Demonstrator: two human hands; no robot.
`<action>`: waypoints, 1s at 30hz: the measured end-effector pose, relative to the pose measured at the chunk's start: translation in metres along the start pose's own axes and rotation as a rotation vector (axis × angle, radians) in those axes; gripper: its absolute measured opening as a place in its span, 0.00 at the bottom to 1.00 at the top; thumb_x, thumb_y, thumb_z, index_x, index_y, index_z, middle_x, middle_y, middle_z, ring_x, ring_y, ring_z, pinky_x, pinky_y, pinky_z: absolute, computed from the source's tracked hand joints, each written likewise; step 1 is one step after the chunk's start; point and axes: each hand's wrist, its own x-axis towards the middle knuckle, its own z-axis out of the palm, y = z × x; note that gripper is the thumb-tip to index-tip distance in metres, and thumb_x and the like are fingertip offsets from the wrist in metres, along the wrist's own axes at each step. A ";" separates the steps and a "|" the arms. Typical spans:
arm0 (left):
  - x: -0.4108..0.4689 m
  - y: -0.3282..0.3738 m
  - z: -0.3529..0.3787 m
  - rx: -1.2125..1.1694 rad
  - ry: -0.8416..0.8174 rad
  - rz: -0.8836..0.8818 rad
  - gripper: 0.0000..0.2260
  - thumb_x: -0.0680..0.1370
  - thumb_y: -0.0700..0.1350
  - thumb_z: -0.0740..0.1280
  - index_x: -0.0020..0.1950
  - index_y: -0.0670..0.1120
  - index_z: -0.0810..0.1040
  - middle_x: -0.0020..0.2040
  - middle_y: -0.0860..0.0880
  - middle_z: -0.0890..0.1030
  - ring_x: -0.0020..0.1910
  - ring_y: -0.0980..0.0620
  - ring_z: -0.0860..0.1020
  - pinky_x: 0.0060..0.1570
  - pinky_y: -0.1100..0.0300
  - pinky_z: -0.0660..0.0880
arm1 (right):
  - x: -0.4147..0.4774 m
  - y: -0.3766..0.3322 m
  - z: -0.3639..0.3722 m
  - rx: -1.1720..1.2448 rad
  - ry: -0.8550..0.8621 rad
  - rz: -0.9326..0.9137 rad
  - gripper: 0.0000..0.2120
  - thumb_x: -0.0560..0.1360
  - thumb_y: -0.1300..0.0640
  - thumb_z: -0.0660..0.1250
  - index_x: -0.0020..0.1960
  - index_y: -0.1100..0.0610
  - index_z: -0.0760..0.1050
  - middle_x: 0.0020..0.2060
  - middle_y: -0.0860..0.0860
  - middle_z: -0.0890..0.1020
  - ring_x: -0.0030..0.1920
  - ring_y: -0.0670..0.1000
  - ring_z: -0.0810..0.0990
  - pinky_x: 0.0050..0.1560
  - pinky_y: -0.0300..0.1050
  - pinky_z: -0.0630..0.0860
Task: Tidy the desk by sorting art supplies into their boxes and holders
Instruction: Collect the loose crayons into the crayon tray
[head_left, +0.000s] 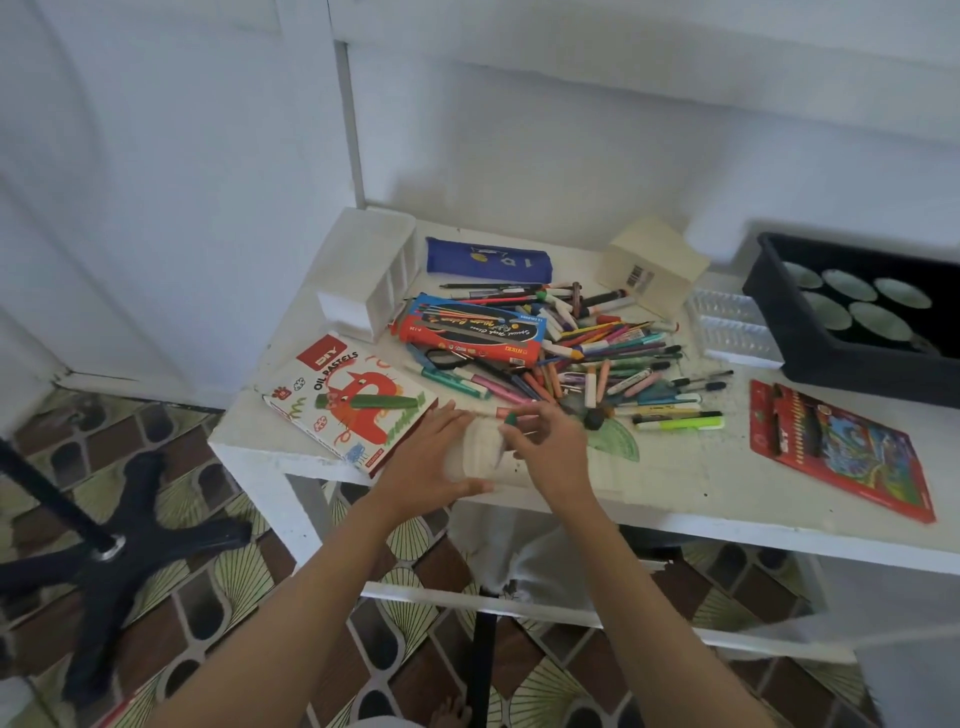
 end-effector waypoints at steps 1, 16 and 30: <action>0.000 -0.001 0.000 -0.016 0.001 -0.005 0.46 0.62 0.72 0.61 0.74 0.48 0.63 0.73 0.53 0.64 0.74 0.59 0.53 0.72 0.58 0.53 | 0.001 0.000 0.007 -0.027 -0.009 -0.015 0.07 0.71 0.63 0.73 0.46 0.58 0.77 0.34 0.50 0.81 0.32 0.45 0.80 0.36 0.37 0.78; -0.001 0.000 -0.001 -0.064 -0.011 -0.014 0.41 0.67 0.59 0.75 0.74 0.46 0.62 0.75 0.53 0.61 0.71 0.65 0.49 0.71 0.64 0.48 | -0.003 0.015 0.036 -0.409 -0.077 -0.200 0.04 0.70 0.66 0.70 0.43 0.65 0.82 0.44 0.57 0.82 0.45 0.53 0.79 0.48 0.43 0.74; -0.002 0.002 -0.004 -0.076 -0.017 -0.018 0.42 0.66 0.58 0.76 0.74 0.46 0.63 0.75 0.52 0.61 0.70 0.65 0.50 0.69 0.64 0.48 | -0.003 0.020 0.021 -0.356 -0.155 -0.127 0.12 0.67 0.68 0.73 0.50 0.64 0.81 0.50 0.55 0.81 0.46 0.46 0.75 0.42 0.19 0.65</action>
